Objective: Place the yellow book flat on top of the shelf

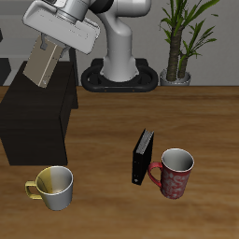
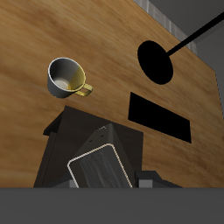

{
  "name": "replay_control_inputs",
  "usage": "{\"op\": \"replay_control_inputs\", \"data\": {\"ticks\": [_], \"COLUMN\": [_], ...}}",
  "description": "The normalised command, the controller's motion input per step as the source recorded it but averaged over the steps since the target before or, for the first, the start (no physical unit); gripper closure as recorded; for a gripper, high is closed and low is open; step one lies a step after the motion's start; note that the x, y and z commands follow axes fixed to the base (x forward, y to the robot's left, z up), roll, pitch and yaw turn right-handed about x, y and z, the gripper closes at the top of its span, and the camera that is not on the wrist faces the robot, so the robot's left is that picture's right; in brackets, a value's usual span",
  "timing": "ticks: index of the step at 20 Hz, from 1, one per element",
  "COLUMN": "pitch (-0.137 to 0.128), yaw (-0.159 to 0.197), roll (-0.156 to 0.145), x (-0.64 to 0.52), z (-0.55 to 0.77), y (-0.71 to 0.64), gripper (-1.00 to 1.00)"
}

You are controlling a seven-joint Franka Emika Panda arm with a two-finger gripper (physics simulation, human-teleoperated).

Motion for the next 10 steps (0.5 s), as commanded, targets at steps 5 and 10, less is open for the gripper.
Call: {"op": "replay_control_inputs", "data": {"ticks": [5, 10], "pitch": [-0.007, -0.003], "yaw": [0.026, 0.048], "roll": [-0.101, -0.083], "x": [0.18, 0.15], "z": [-0.12, -0.29], "y": [-0.56, -0.31], "gripper": [1.00, 1.00]}}
